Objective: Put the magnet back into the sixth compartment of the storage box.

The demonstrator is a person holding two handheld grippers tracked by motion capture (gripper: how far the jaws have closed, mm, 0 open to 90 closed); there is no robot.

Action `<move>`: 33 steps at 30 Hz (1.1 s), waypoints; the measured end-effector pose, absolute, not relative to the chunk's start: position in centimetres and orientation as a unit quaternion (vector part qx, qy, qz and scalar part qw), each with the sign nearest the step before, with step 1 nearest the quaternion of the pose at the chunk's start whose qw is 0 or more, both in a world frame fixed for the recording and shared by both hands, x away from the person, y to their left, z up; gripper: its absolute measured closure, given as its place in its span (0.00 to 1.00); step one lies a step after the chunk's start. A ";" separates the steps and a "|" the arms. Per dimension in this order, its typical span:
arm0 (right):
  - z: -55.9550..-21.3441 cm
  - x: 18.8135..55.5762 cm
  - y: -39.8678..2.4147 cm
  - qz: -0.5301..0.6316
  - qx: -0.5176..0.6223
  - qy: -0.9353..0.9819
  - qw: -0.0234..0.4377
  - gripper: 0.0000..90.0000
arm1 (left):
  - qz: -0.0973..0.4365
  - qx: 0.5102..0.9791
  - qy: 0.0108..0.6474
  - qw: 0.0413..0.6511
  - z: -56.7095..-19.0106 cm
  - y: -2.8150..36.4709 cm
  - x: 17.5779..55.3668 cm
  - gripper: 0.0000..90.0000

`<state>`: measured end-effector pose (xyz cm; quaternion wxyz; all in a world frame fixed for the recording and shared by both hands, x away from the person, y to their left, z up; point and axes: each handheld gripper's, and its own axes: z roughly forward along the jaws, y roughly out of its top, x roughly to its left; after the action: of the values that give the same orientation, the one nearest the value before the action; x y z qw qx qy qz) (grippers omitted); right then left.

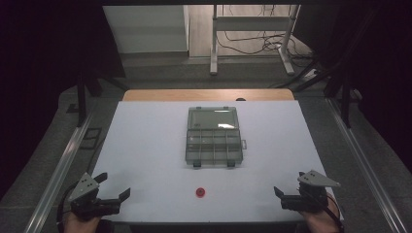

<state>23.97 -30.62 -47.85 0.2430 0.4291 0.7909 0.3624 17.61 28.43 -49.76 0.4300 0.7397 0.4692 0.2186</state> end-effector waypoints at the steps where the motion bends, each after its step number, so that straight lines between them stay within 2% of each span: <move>1: -47.9 24.0 -30.6 0.362 0.428 0.792 0.243 0.00 | 0.219 0.740 0.469 0.430 -49.8 28.4 17.6 0.01; 33: -47.5 24.8 -29.1 0.350 0.401 0.818 0.218 0.00 | 0.220 0.747 0.463 0.424 -49.8 28.2 17.6 0.02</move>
<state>24.76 -29.09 -47.50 0.2184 0.4007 0.8181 0.3499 17.64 28.22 -49.77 0.4237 0.7467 0.4633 0.2197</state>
